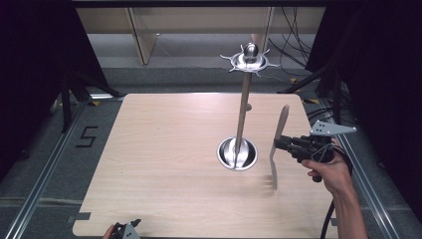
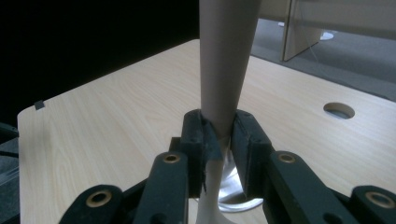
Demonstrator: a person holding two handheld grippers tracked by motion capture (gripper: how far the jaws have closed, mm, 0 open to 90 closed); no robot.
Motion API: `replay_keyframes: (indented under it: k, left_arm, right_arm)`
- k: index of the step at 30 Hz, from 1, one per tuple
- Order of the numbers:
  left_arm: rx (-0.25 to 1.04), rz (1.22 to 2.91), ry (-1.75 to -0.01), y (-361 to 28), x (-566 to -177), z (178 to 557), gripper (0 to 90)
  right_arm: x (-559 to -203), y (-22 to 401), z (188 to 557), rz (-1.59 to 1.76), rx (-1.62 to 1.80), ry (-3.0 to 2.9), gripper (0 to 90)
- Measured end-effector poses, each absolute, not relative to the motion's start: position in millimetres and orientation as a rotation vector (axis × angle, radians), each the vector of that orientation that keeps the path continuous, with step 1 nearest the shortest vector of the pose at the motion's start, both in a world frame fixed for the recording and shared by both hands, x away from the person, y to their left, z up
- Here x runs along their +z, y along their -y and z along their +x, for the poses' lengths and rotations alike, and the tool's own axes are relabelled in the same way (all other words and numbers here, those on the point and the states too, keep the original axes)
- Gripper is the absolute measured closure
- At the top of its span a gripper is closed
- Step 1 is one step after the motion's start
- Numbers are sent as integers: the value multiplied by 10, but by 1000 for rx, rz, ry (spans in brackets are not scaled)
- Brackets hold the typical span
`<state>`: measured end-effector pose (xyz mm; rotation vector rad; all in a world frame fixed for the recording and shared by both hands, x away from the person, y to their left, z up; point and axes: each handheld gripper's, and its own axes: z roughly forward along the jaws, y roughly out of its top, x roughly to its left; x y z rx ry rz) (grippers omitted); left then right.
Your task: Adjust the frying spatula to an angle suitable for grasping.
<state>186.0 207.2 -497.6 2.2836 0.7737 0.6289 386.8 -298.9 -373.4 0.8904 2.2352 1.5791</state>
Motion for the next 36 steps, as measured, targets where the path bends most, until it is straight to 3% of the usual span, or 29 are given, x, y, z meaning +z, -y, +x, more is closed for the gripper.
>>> replay_keyframes:
  k: [6,17,18,25,35,36]
  left_arm:
    - [615,2239,-857,-2048,-5002,1831,148]
    - [626,2274,-834,-2067,-4983,1833,148]
    - [630,2289,-772,-2077,-4973,1863,148]
    - [629,2261,-846,-2060,-4990,1837,148]
    - [633,2289,-776,-2078,-4974,1864,148]
    - [629,2263,-846,-2058,-4996,1835,148]
  right_arm:
    - [-3660,2929,3880,857,1587,-2214,762]
    - [-3473,2805,3953,837,1603,-2169,762]
    - [-3468,2792,3957,848,1614,-2140,762]
    - [-3333,2783,4059,856,1604,-2121,762]
    - [-3139,2768,4163,860,1588,-2115,762]
    - [-3139,2768,4163,860,1588,-2115,762]
